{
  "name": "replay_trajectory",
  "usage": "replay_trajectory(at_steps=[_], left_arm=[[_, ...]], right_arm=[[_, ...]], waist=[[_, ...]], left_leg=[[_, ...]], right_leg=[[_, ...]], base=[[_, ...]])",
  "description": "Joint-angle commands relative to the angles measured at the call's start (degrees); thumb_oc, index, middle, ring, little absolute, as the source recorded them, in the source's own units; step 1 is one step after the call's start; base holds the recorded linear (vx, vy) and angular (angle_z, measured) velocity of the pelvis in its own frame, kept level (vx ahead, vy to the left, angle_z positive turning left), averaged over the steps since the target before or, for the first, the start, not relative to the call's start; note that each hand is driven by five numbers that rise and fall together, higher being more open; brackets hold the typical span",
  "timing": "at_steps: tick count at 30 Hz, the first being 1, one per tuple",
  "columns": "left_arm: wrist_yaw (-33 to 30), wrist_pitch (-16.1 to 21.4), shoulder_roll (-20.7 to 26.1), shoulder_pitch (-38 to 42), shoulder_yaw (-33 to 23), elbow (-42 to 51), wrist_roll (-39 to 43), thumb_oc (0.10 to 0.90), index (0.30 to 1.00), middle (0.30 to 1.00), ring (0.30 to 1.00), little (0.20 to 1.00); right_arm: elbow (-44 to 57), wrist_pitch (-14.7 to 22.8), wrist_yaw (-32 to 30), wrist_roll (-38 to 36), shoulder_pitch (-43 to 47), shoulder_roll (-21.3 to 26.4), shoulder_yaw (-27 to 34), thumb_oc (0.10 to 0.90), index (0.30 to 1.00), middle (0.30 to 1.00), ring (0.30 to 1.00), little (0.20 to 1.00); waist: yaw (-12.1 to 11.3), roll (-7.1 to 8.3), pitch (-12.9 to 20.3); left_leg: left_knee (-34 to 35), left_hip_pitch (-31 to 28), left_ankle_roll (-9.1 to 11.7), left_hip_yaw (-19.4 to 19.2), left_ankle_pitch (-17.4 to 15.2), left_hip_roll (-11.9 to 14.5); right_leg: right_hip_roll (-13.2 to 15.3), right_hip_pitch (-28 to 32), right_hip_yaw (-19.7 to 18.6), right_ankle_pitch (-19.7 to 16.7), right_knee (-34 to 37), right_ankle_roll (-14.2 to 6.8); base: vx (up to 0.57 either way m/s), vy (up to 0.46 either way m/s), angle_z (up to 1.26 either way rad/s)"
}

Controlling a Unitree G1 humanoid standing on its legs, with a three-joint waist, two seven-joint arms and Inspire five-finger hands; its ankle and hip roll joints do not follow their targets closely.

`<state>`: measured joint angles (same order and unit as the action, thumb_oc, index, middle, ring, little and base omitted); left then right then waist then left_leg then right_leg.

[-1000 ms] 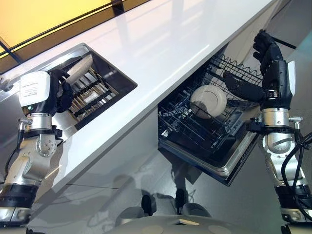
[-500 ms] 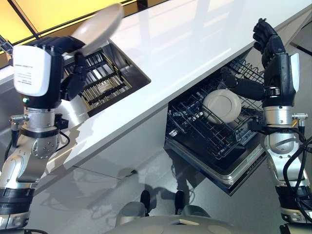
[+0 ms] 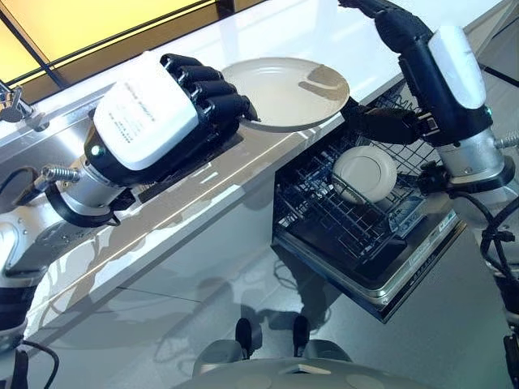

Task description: Pick up plates and place into dishwasher.

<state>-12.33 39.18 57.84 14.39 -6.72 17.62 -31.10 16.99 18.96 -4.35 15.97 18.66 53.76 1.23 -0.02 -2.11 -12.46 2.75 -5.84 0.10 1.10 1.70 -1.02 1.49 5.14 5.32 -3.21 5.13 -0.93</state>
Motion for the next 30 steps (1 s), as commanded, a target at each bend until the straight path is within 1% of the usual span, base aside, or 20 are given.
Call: replay_trajectory(at_steps=[1, 3, 6, 9, 11, 17, 20, 21, 22, 23, 24, 27, 29, 30], left_arm=[[-0.55, 0.54, 3.23, 7.23, 3.54, 0.04, 10.09, 0.1, 0.3, 0.3, 0.3, 0.2], [-0.39, 0.5, 3.81, 9.0, 4.84, -0.2, 11.17, 0.1, 0.3, 0.3, 0.3, 0.2], [0.19, 0.14, 4.26, 10.95, 6.16, -0.36, 12.47, 0.1, 0.3, 0.3, 0.3, 0.2], [-0.4, 0.51, 4.4, 10.58, 5.76, -0.38, 11.88, 0.1, 0.3, 0.3, 0.3, 0.2], [-1.01, 0.03, 4.74, 10.24, 5.59, -0.06, 10.96, 0.1, 0.3, 0.3, 0.3, 0.2], [-0.94, -1.19, 5.38, 10.76, 6.53, 0.31, 11.85, 0.1, 0.3, 0.3, 0.3, 0.2], [1.38, -0.91, 4.8, 10.51, 6.67, 0.59, 14.58, 0.1, 0.3, 0.3, 0.3, 0.2], [2.65, -0.96, 4.28, 10.23, 6.75, 0.53, 15.77, 0.1, 0.3, 0.3, 0.3, 0.2], [3.08, -1.02, 3.9, 10.13, 6.87, 0.48, 16.27, 0.1, 0.3, 0.3, 0.3, 0.2], [4.1, -1.38, 3.1, 10.07, 7.18, 0.4, 17.03, 0.1, 0.3, 0.3, 0.3, 0.2], [4.98, -1.78, 2.43, 10.02, 7.48, 0.34, 17.92, 0.1, 0.3, 0.3, 0.3, 0.2], [6.93, -3.87, 0.11, 10.2, 8.58, 0.42, 20.02, 0.1, 0.3, 0.3, 0.3, 0.2], [7.41, -5.01, -1.3, 10.21, 8.94, 0.06, 20.85, 0.1, 0.3, 0.3, 0.3, 0.2], [7.44, -5.21, -1.54, 10.21, 9.02, -0.04, 20.98, 0.1, 0.3, 0.3, 0.3, 0.2]], right_arm=[[4.72, 3.32, 1.01, -0.6, 8.11, 2.66, -2.19, 0.8, 0.9, 0.9, 0.9, 0.9], [5.07, 3.22, 2.56, 0.42, 8.65, 3.75, -2.58, 0.8, 0.9, 0.9, 0.9, 0.9], [5.35, 2.93, 5.99, 0.24, 10.47, 5.28, -4.13, 0.8, 0.9, 0.9, 0.9, 0.9], [5.86, 3.09, 9.37, -0.98, 11.73, 6.66, -5.34, 0.8, 0.9, 0.9, 0.9, 0.9], [6.63, 2.71, 11.55, -1.51, 12.19, 7.65, -5.92, 0.8, 0.9, 0.9, 0.9, 0.9], [7.41, 2.84, 12.34, -4.34, 12.96, 8.36, -6.3, 0.8, 0.9, 0.9, 0.9, 0.9], [7.7, 3.13, 10.41, -6.62, 13.09, 7.18, -6.23, 0.8, 0.9, 0.9, 0.9, 0.9], [7.69, 3.63, 8.87, -7.09, 13.44, 6.23, -6.52, 0.536, 0.674, 0.674, 0.674, 0.636], [7.61, 3.84, 8.13, -7.02, 13.54, 5.61, -6.64, 0.536, 0.674, 0.674, 0.674, 0.636], [7.45, 4.42, 6.21, -6.92, 13.75, 4.18, -6.9, 0.237, 0.418, 0.418, 0.418, 0.337], [7.37, 4.73, 4.54, -6.57, 13.84, 3.04, -7.1, 0.1, 0.3, 0.3, 0.3, 0.2], [7.0, 5.66, -0.91, -4.08, 13.03, -1.04, -7.17, 0.1, 0.3, 0.3, 0.3, 0.2], [6.49, 6.22, -4.02, -2.28, 11.9, -2.87, -6.45, 0.1, 0.3, 0.3, 0.3, 0.2], [6.42, 6.22, -4.62, -1.84, 11.48, -3.14, -6.18, 0.1, 0.3, 0.3, 0.3, 0.2]], waist=[[0.38, 0.88, 9.24], [0.58, 0.87, 9.44], [0.7, 1.12, 9.74], [0.52, 1.39, 9.87], [0.46, 1.57, 10.06], [0.42, 1.63, 10.49], [0.21, 1.7, 10.55], [0.1, 1.68, 10.49], [0.05, 1.66, 10.44], [-0.06, 1.62, 10.32], [-0.13, 1.55, 10.19], [-0.25, 1.15, 9.99], [-0.23, 0.89, 9.97], [-0.23, 0.87, 9.98]], left_leg=[[-1.6, 0.38, -1.13, -1.76, -6.78, -2.63], [-0.33, -0.1, -0.86, -1.51, -6.06, -2.5], [-0.98, -0.26, -1.04, -1.68, -6.59, -2.76], [-2.63, 0.2, -1.46, -2.18, -7.41, -3.02], [-2.87, 0.22, -1.64, -2.47, -7.58, -3.0], [-0.75, -0.55, -1.54, -1.96, -6.6, -2.77], [-1.17, -0.7, -1.59, -1.94, -6.98, -2.89], [-1.73, -0.6, -1.68, -2.03, -7.3, -2.94], [-1.96, -0.55, -1.73, -2.07, -7.41, -2.97], [-2.32, -0.44, -1.85, -2.11, -7.61, -3.01], [-2.39, -0.42, -1.94, -2.1, -7.66, -3.02], [-1.19, -0.75, -1.93, -1.79, -7.09, -2.8], [-0.01, -1.07, -1.7, -1.42, -6.45, -2.67], [0.19, -1.15, -1.66, -1.32, -6.33, -2.67]], right_leg=[[-3.24, -0.96, 1.93, 10.5, -8.79, -1.64], [-3.31, -0.95, 2.09, 10.55, -8.9, -1.75], [-3.09, -1.06, 2.02, 10.6, -9.0, -1.83], [-2.89, -1.17, 1.76, 10.56, -9.19, -1.69], [-2.92, -1.07, 1.72, 10.46, -9.07, -1.65], [-3.14, -0.79, 1.96, 10.18, -8.72, -1.78], [-3.01, -0.67, 1.99, 10.1, -8.55, -1.86], [-2.92, -0.63, 1.94, 10.08, -8.54, -1.84], [-2.89, -0.6, 1.93, 10.07, -8.54, -1.83], [-2.87, -0.55, 1.89, 10.06, -8.53, -1.81], [-2.87, -0.52, 1.86, 10.05, -8.54, -1.81], [-3.08, -0.26, 1.98, 9.97, -8.34, -1.85], [-3.24, -0.04, 2.19, 9.9, -8.0, -1.93], [-3.26, 0.02, 2.26, 9.88, -7.9, -1.95]], base=[[0.03, 0.004, -0.1], [0.02, -0.001, -0.08], [0.01, 0.003, -0.02], [0.0, 0.0, 0.0], [0.0, 0.0, 0.0], [0.0, -0.001, -0.01], [0.0, -0.008, -0.05], [0.0, -0.006, -0.04], [0.0, 0.0, 0.0], [0.0, 0.0, 0.0], [0.0, 0.0, 0.0], [0.0, 0.0, 0.0], [0.0, 0.0, 0.0], [0.0, 0.0, 0.0]])
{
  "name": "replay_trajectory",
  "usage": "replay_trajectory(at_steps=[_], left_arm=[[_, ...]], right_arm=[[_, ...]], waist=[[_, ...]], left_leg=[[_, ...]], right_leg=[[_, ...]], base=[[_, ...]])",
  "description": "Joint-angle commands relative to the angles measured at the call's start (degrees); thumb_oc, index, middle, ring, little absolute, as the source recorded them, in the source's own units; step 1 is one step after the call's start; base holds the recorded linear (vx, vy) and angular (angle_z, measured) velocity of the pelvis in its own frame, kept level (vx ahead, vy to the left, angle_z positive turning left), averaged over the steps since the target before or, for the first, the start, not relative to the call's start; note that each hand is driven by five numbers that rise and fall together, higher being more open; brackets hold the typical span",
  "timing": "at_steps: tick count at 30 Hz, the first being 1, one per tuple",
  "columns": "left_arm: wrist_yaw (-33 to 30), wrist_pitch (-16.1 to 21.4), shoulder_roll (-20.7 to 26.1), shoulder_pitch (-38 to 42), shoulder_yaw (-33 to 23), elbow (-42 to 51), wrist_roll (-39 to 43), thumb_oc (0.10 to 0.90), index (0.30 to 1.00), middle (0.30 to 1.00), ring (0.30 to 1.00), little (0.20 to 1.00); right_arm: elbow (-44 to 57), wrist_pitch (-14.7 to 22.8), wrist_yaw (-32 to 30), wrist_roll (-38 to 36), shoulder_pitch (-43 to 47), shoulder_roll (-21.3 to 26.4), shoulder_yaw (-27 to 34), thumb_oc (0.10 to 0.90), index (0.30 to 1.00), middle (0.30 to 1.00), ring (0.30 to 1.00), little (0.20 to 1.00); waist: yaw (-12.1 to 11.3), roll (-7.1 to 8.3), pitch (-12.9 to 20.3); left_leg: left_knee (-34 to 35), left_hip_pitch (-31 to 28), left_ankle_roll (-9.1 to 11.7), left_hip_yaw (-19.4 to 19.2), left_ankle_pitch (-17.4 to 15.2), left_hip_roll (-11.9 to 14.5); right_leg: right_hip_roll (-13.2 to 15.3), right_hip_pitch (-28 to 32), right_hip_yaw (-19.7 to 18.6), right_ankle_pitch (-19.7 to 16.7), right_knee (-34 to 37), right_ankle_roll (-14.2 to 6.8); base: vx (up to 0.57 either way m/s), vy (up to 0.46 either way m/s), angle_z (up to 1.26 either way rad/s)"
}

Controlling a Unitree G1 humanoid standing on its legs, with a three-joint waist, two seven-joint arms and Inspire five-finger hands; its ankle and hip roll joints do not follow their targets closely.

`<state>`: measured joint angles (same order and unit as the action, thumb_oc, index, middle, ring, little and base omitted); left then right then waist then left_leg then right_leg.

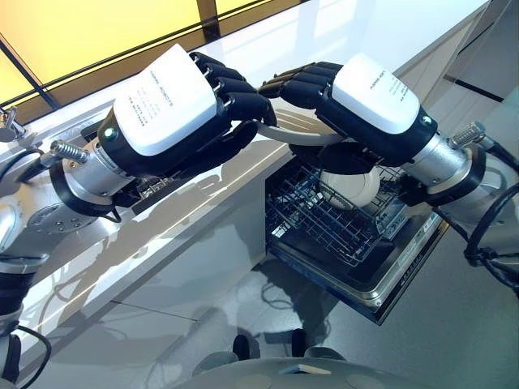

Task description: Pick up plates and place into dishwasher.

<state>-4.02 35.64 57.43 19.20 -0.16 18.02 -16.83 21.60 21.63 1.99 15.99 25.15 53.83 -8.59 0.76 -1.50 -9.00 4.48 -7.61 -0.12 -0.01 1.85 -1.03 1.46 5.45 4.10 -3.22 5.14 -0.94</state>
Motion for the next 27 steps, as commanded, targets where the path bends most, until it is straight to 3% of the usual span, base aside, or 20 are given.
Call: replay_trajectory(at_steps=[1, 9, 15, 19, 20, 21, 27], left_arm=[[-1.26, -2.09, -1.68, 5.06, 2.23, -0.83, 7.07, 0.1, 0.3, 0.3, 0.3, 0.2], [-2.75, 2.84, -5.18, -0.53, -2.73, -0.71, 12.4, 0.1, 0.3, 0.3, 0.3, 0.2], [-10.98, 6.74, -6.43, -0.92, -4.47, 0.07, 7.85, 0.1, 0.3, 0.3, 0.3, 0.2], [-16.52, 6.87, -6.9, -1.17, -5.76, 0.12, 5.1, 0.1, 0.3, 0.3, 0.3, 0.2], [-17.25, 6.1, -7.07, -1.39, -6.16, 0.13, 4.89, 0.482, 0.627, 0.627, 0.627, 0.582], [-17.95, 5.09, -7.28, -1.85, -6.72, -0.07, 4.84, 0.8, 0.9, 0.9, 0.9, 0.9], [-19.46, 0.97, -7.37, -5.54, -9.21, -1.45, 3.7, 0.8, 0.9, 0.9, 0.9, 0.9]], right_arm=[[1.6, 2.74, -12.79, -0.82, 4.29, -3.72, 4.25, 0.1, 0.3, 0.3, 0.3, 0.2], [-0.99, -2.04, -19.35, 2.53, -0.9, -5.55, 8.32, 0.1, 0.3, 0.3, 0.3, 0.2], [-3.39, -5.48, -22.75, 6.58, -3.29, -5.64, 10.23, 0.1, 0.3, 0.3, 0.3, 0.2], [-4.9, -6.76, -24.22, 6.92, -4.54, -5.27, 11.7, 0.1, 0.3, 0.3, 0.3, 0.2], [-5.18, -6.99, -24.63, 6.75, -4.68, -5.21, 12.04, 0.1, 0.3, 0.3, 0.3, 0.2], [-5.52, -7.2, -25.61, 6.79, -4.86, -5.22, 12.42, 0.1, 0.3, 0.3, 0.3, 0.2], [-6.32, -7.45, -35.5, 8.66, -6.29, -5.01, 15.78, 0.1, 0.3, 0.3, 0.3, 0.2]], waist=[[-0.97, 0.18, 6.47], [-1.19, 0.53, 6.11], [-0.86, 0.28, 6.55], [-0.71, 0.23, 6.84], [-0.71, 0.26, 6.88], [-0.74, 0.33, 6.85], [-0.93, 0.57, 6.38]], left_leg=[[-1.59, 0.61, -1.37, -0.13, -6.5, -2.7], [-5.71, 1.78, -2.05, -0.64, -8.51, -3.28], [-2.95, 0.87, -1.72, 0.14, -7.32, -2.91], [-1.92, 0.65, -1.32, 0.67, -6.82, -2.77], [-2.15, 0.67, -1.28, 0.7, -6.99, -2.82], [-2.85, 0.79, -1.28, 0.68, -7.4, -2.96], [-5.97, 1.77, -1.67, 0.55, -8.82, -3.36]], right_leg=[[-3.22, -0.28, 3.48, 9.86, -7.81, -1.98], [-3.15, -0.62, 2.76, 10.04, -8.45, -1.56], [-3.69, -0.25, 2.37, 10.15, -8.0, -1.49], [-3.86, -0.22, 2.31, 10.22, -7.71, -1.5], [-3.85, -0.23, 2.29, 10.22, -7.63, -1.47], [-3.8, -0.25, 2.16, 10.23, -7.58, -1.41], [-3.95, -0.19, 1.11, 9.34, -6.84, -1.25]], base=[[0.0, 0.0, 0.0], [0.0, 0.0, 0.0], [0.0, 0.0, 0.0], [0.0, -0.004, 0.01], [-0.01, -0.014, 0.06], [-0.02, -0.023, 0.06], [0.0, 0.0, 0.0]])
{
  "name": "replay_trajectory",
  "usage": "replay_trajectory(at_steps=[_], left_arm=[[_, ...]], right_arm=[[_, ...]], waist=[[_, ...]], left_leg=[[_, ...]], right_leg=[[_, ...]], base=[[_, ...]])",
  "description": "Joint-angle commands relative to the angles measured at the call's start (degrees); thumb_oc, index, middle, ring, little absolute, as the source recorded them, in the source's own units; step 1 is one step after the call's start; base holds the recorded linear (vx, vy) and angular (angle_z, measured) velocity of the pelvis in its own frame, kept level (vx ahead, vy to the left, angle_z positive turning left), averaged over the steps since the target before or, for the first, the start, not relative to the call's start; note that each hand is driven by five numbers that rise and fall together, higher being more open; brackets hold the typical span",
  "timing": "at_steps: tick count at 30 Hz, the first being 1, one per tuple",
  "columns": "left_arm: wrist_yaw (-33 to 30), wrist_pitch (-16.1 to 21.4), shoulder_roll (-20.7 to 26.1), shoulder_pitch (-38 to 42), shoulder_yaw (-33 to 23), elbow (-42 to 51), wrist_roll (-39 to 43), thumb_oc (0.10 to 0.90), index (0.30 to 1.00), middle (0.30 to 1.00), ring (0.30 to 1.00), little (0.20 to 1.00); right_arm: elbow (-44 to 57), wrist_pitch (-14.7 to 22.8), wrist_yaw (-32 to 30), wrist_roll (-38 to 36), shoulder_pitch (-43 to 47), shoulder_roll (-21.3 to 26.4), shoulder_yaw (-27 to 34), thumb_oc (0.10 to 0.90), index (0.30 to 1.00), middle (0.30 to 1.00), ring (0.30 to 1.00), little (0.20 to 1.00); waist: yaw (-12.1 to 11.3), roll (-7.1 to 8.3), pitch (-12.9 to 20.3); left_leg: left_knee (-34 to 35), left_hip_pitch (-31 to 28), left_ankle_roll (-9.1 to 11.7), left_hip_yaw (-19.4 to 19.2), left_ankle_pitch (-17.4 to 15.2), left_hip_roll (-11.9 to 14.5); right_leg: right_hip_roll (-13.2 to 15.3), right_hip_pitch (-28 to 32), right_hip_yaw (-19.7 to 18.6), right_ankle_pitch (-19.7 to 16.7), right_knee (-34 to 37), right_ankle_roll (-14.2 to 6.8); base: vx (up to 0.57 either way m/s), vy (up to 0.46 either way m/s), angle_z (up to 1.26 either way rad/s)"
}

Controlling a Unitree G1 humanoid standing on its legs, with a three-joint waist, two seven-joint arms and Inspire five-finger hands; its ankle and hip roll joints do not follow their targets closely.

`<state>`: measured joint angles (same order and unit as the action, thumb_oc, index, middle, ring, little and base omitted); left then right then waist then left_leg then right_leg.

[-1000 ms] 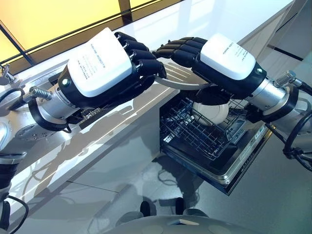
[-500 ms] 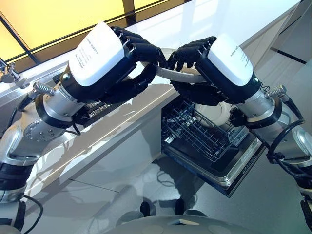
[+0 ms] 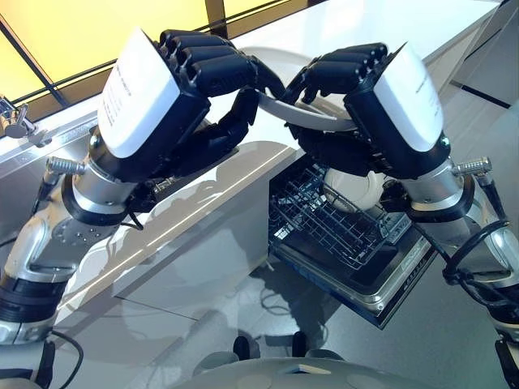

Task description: Pick up plates and place into dishwasher.

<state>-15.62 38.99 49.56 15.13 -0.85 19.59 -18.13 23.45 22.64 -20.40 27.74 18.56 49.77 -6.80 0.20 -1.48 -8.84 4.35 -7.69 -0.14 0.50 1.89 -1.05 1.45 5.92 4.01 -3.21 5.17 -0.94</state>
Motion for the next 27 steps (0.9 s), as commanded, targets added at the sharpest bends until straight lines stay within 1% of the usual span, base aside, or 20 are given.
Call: replay_trajectory(at_steps=[1, 4, 7, 9, 12, 14, 17, 19, 21, 23, 24, 25, 27], left_arm=[[-8.22, -3.61, 0.79, -1.5, -8.62, -3.39, 4.9, 0.8, 0.9, 0.9, 0.9, 0.9], [-8.49, -5.97, 1.34, -1.76, -8.99, -4.77, 5.71, 0.8, 0.9, 0.9, 0.9, 0.9], [-9.05, -7.34, 1.58, -2.04, -9.38, -6.28, 6.9, 0.8, 0.9, 0.9, 0.9, 0.9], [-9.08, -7.99, 1.39, -2.72, -10.15, -6.99, 7.38, 0.8, 0.9, 0.9, 0.9, 0.9], [-9.41, -7.9, 0.73, -4.41, -11.62, -8.18, 7.08, 0.8, 0.9, 0.9, 0.9, 0.9], [-9.84, -8.86, 0.1, -5.48, -12.31, -9.2, 6.7, 0.8, 0.9, 0.9, 0.9, 0.9], [-9.89, -10.63, -0.47, -6.41, -12.94, -10.52, 5.8, 0.8, 0.9, 0.9, 0.9, 0.9], [-10.13, -12.52, -0.88, -7.33, -13.23, -12.08, 5.27, 0.8, 0.9, 0.9, 0.9, 0.9], [-10.37, -14.06, -1.36, -8.04, -13.24, -13.99, 4.49, 0.8, 0.9, 0.9, 0.9, 0.9], [-10.71, -14.56, -2.01, -8.81, -13.04, -16.45, 4.51, 0.8, 0.9, 0.9, 0.9, 0.9], [-10.72, -14.76, -2.17, -9.03, -13.04, -16.96, 4.53, 0.8, 0.9, 0.9, 0.9, 0.9], [-10.64, -14.73, -2.65, -9.62, -13.35, -18.05, 4.79, 0.8, 0.9, 0.9, 0.9, 0.9], [-10.62, -14.62, -3.58, -10.98, -14.04, -18.92, 4.78, 0.8, 0.9, 0.9, 0.9, 0.9]], right_arm=[[-8.57, -8.61, -14.88, -2.89, 0.27, -1.02, 14.46, 0.1, 0.3, 0.3, 0.3, 0.2], [-9.44, -9.6, -18.62, -1.98, -0.43, -1.1, 15.95, 0.1, 0.3, 0.3, 0.3, 0.2], [-10.18, -11.03, -20.43, -1.91, -1.5, -0.87, 17.84, 0.1, 0.3, 0.3, 0.3, 0.2], [-10.39, -11.92, -20.92, -2.42, -2.47, -0.72, 19.1, 0.1, 0.3, 0.3, 0.3, 0.2], [-10.85, -12.23, -20.59, -3.11, -4.02, -0.97, 20.43, 0.1, 0.3, 0.3, 0.3, 0.2], [-11.47, -12.4, -20.24, -3.88, -5.1, -1.41, 20.94, 0.1, 0.3, 0.3, 0.3, 0.2], [-12.06, -10.5, -18.63, -9.51, -6.59, -2.48, 21.63, 0.1, 0.3, 0.3, 0.3, 0.2], [-12.34, -6.84, -15.04, -18.09, -8.48, -4.68, 21.95, 0.1, 0.3, 0.3, 0.3, 0.2], [-12.68, -4.48, -10.35, -26.17, -10.17, -7.48, 21.91, 0.1, 0.3, 0.3, 0.3, 0.2], [-13.48, -2.9, -6.1, -31.8, -11.97, -10.57, 21.86, 0.1, 0.3, 0.3, 0.3, 0.2], [-13.82, -2.59, -4.32, -33.77, -12.48, -11.31, 22.0, 0.1, 0.3, 0.3, 0.3, 0.2], [-14.33, -2.57, -1.25, -36.85, -13.41, -12.75, 22.07, 0.1, 0.3, 0.3, 0.3, 0.2], [-14.86, -3.49, 4.57, -41.64, -14.76, -14.86, 21.94, 0.1, 0.3, 0.3, 0.3, 0.2]], waist=[[-0.29, 0.43, 6.2], [-0.07, 0.12, 6.33], [0.27, -0.1, 6.49], [0.53, -0.12, 6.55], [0.74, 0.03, 6.48], [0.93, 0.13, 6.32], [1.17, 0.0, 6.21], [1.52, -0.26, 6.17], [1.81, -0.6, 6.24], [2.24, -0.85, 6.22], [2.38, -0.86, 6.26], [2.66, -0.93, 6.17], [2.97, -0.87, 6.11]], left_leg=[[-5.29, 1.72, -1.64, 0.12, -8.62, -3.22], [-2.87, 1.22, -1.34, 0.31, -7.43, -2.82], [-1.34, 0.98, -0.93, 0.48, -6.46, -2.62], [-1.69, 1.02, -1.0, 0.35, -6.74, -2.74], [-4.28, 1.67, -1.31, -0.37, -7.98, -3.15], [-5.95, 2.06, -1.73, -0.99, -8.85, -3.34], [-5.76, 1.81, -2.01, -1.35, -8.99, -3.23], [-4.41, 1.26, -1.99, -1.48, -8.4, -3.02], [-2.27, 0.72, -1.69, -1.48, -7.33, -2.69], [-0.48, 0.37, -1.19, -1.51, -6.18, -2.4], [-0.27, 0.35, -1.11, -1.47, -6.02, -2.38], [-0.46, 0.38, -1.09, -1.66, -6.09, -2.4], [-1.66, 0.61, -1.3, -2.1, -6.78, -2.63]], right_leg=[[-4.07, -0.67, 1.1, 9.26, -6.78, -1.3], [-4.36, -0.62, 1.09, 9.17, -6.36, -1.51], [-4.52, -0.62, 1.1, 9.1, -5.94, -1.69], [-4.46, -0.78, 0.99, 9.12, -5.88, -1.73], [-4.16, -1.05, 0.6, 9.12, -6.2, -1.67], [-4.06, -1.2, 0.22, 9.08, -6.55, -1.57], [-4.17, -1.19, 0.02, 8.99, -6.69, -1.62], [-4.26, -1.17, -0.02, 8.93, -6.64, -1.74], [-4.37, -1.04, 0.03, 8.86, -6.32, -1.89], [-4.32, -1.01, 0.33, 8.78, -6.02, -2.1], [-4.29, -1.03, 0.4, 8.75, -5.94, -2.13], [-4.16, -1.18, 0.46, 8.73, -5.94, -2.17], [-3.9, -1.48, 0.37, 8.76, -6.13, -2.18]], base=[[0.0, 0.0, 0.0], [0.0, 0.0, 0.0], [-0.01, -0.002, 0.04], [-0.01, 0.001, 0.02], [-0.01, 0.007, -0.05], [-0.01, 0.013, -0.07], [0.0, 0.018, -0.05], [0.01, 0.027, -0.06], [0.02, 0.026, -0.1], [0.02, 0.027, -0.11], [0.02, 0.03, -0.04], [0.0, 0.0, 0.0], [0.0, 0.0, 0.0]])
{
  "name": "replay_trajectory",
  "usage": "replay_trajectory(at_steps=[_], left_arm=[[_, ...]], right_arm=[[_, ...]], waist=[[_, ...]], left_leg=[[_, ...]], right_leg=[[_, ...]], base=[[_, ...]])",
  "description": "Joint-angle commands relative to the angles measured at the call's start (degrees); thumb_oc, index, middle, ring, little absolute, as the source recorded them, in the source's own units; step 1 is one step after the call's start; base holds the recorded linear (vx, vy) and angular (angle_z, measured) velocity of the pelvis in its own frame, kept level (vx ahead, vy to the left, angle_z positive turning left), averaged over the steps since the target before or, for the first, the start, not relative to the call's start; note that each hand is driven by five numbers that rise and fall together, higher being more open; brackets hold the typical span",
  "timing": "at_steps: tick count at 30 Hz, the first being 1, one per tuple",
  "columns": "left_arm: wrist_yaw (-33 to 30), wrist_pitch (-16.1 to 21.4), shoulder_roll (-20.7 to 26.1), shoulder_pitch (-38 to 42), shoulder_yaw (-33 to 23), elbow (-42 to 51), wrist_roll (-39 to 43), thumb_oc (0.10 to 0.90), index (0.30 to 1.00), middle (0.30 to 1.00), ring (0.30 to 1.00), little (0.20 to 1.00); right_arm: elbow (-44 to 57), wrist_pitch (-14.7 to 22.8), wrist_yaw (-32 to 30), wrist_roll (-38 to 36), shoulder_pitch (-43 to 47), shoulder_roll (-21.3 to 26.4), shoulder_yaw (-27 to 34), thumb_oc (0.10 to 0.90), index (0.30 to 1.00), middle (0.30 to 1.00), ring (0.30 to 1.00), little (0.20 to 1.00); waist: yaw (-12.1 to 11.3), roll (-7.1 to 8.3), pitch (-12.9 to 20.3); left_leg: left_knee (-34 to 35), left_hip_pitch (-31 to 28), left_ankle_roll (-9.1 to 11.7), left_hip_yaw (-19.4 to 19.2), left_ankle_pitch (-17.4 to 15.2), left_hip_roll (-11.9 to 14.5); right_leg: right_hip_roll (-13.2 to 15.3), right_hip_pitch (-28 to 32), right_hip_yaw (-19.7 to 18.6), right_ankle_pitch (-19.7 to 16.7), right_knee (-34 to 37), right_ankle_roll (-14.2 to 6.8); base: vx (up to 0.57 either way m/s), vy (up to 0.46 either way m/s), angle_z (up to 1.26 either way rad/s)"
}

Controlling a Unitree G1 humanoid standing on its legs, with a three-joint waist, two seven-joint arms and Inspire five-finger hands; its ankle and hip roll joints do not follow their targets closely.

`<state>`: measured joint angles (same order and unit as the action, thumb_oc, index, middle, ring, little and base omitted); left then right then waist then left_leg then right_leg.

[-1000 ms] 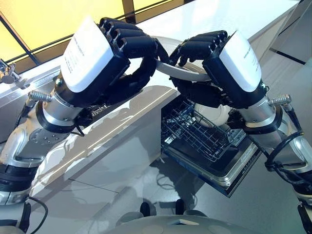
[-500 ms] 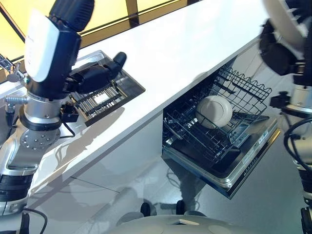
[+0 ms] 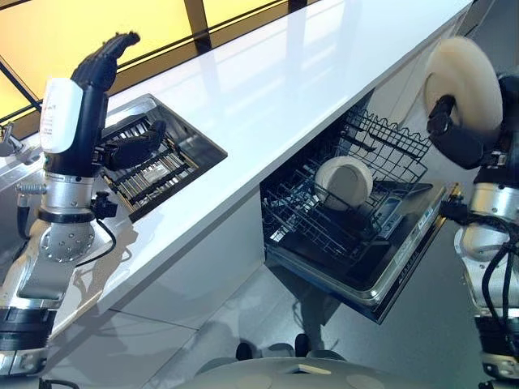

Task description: Pick up plates and place into dishwasher.

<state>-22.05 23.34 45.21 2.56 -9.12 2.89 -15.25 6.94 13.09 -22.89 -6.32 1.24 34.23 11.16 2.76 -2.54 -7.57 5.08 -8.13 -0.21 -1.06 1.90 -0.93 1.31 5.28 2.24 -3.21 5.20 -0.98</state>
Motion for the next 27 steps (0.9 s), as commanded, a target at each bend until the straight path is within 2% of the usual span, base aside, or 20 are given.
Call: replay_trajectory(at_steps=[1, 6, 13, 17, 22, 27], left_arm=[[-4.17, 1.25, 0.19, 0.56, -6.33, -2.51, 1.66, 0.8, 0.9, 0.9, 0.9, 0.9], [-4.64, 1.67, -1.74, -1.02, -7.15, -4.66, 1.99, 0.8, 0.9, 0.9, 0.9, 0.9], [-3.96, -0.46, -2.07, -0.32, -6.52, -5.68, 3.63, 0.8, 0.9, 0.9, 0.9, 0.9], [-4.0, -1.06, -1.43, 1.59, -4.21, -6.29, 4.2, 0.8, 0.9, 0.9, 0.9, 0.9], [-3.57, -0.98, -1.39, 2.7, -2.32, -6.47, 3.89, 0.8, 0.9, 0.9, 0.9, 0.9], [-3.41, -1.3, -1.21, 3.47, -0.77, -5.83, 3.63, 0.8, 0.9, 0.9, 0.9, 0.9]], right_arm=[[1.21, 5.23, 9.43, -9.44, 1.77, -0.43, 3.69, 0.1, 0.3, 0.3, 0.3, 0.2], [-2.42, 1.01, 19.07, -10.93, -0.31, -3.79, 1.38, 0.1, 0.3, 0.3, 0.3, 0.2], [-6.29, -2.4, 25.02, -4.99, -0.54, -3.22, -2.33, 0.1, 0.3, 0.3, 0.3, 0.2], [-7.74, -3.46, 23.18, 1.52, 1.35, -0.57, -4.66, 0.1, 0.3, 0.3, 0.3, 0.2], [-10.79, -6.08, 19.24, 6.18, 5.09, 1.67, -8.44, 0.1, 0.3, 0.3, 0.3, 0.2], [-13.65, -8.86, 14.45, 9.93, 8.4, 1.52, -12.41, 0.1, 0.3, 0.3, 0.3, 0.2]], waist=[[0.51, 0.27, 4.72], [0.8, 0.79, 3.92], [0.64, 0.76, 4.11], [-0.02, 0.66, 4.18], [-1.22, 1.0, 3.96], [-2.66, 1.17, 3.75]], left_leg=[[-3.67, 1.33, -1.45, -0.93, -7.38, -2.93], [-8.49, 2.74, -2.21, -2.21, -9.5, -3.6], [-3.48, 1.13, -2.1, -1.73, -7.51, -3.1], [-0.29, 0.81, -0.98, -0.91, -5.41, -2.39], [-2.77, 1.13, -1.41, -1.26, -6.74, -2.74], [-3.32, 1.13, -1.88, -0.96, -7.04, -2.74]], right_leg=[[-3.58, -1.04, 2.07, 8.8, -6.44, -2.05], [-3.17, -1.45, 1.56, 8.65, -7.35, -1.65], [-3.12, -1.23, 2.33, 8.61, -7.06, -2.11], [-2.96, -0.87, 4.11, 8.83, -6.87, -2.38], [-2.23, -0.91, 5.01, 9.28, -7.63, -2.22], [-2.16, -0.54, 5.65, 9.7, -8.42, -1.97]], base=[[0.0, 0.0, 0.0], [0.0, 0.011, -0.02], [0.0, 0.002, 0.0], [-0.01, -0.003, 0.03], [-0.02, -0.002, 0.07], [0.0, 0.0, 0.0]])
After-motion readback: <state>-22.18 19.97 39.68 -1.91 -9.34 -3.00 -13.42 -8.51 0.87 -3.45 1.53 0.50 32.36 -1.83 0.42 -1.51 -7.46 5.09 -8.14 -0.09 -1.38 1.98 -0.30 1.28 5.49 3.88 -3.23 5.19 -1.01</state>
